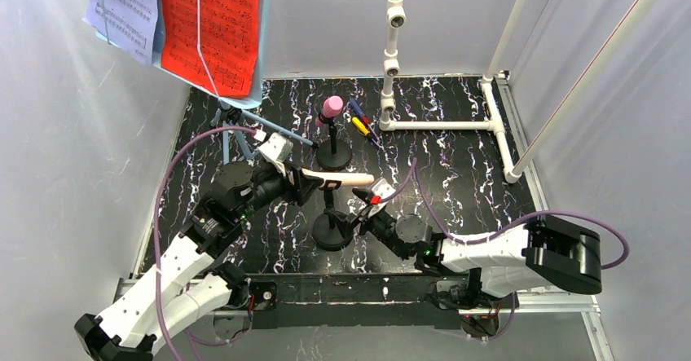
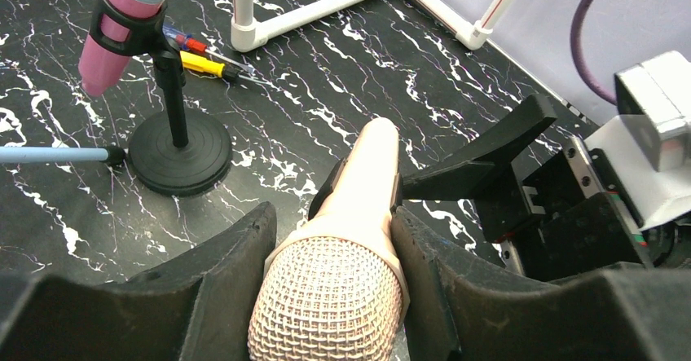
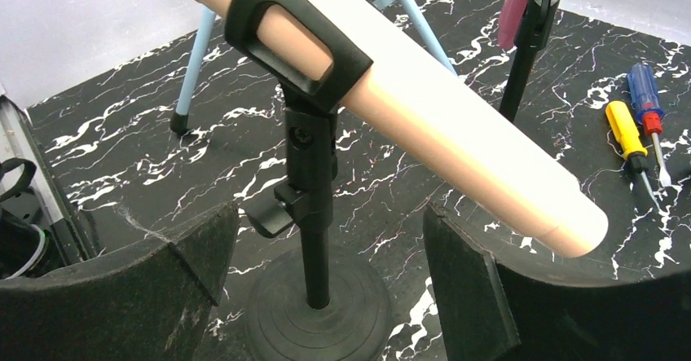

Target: Pack up the instrument practice props

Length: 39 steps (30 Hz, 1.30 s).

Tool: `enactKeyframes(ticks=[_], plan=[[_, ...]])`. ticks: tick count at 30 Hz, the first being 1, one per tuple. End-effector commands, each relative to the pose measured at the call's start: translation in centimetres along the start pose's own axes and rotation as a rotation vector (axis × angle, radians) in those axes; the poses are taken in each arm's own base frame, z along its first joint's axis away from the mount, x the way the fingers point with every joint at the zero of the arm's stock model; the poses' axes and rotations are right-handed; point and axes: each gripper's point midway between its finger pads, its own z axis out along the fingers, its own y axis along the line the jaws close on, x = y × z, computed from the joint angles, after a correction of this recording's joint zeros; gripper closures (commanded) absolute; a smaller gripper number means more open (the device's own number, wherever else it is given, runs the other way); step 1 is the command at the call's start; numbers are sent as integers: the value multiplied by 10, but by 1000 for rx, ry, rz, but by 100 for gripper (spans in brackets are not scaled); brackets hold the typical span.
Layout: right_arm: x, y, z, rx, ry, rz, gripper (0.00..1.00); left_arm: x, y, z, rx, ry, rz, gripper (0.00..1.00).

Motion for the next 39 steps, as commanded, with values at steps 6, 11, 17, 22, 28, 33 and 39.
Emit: enactKeyframes(ticks=[6, 11, 17, 22, 28, 33, 39], plan=[[-36, 12, 26, 27, -159, 51, 13, -15, -16, -28, 51, 19, 67, 45], [-35, 18, 31, 42, -178, 65, 15, -9, -14, -32, 41, 57, 83, 42], [-29, 21, 39, 62, -190, 51, 19, -10, -22, -31, 83, 98, 85, 40], [-19, 21, 41, 68, -171, 19, 33, -5, -27, -33, 114, 176, 97, 38], [-10, 24, 38, 37, -140, -1, 54, -11, -32, -43, 120, 266, 96, 35], [-8, 27, 37, 5, -120, -60, 67, -10, -32, -46, 108, 413, 78, 35], [-9, 32, 38, -25, -114, -102, 85, -2, -46, -47, 175, 566, 13, 35]])
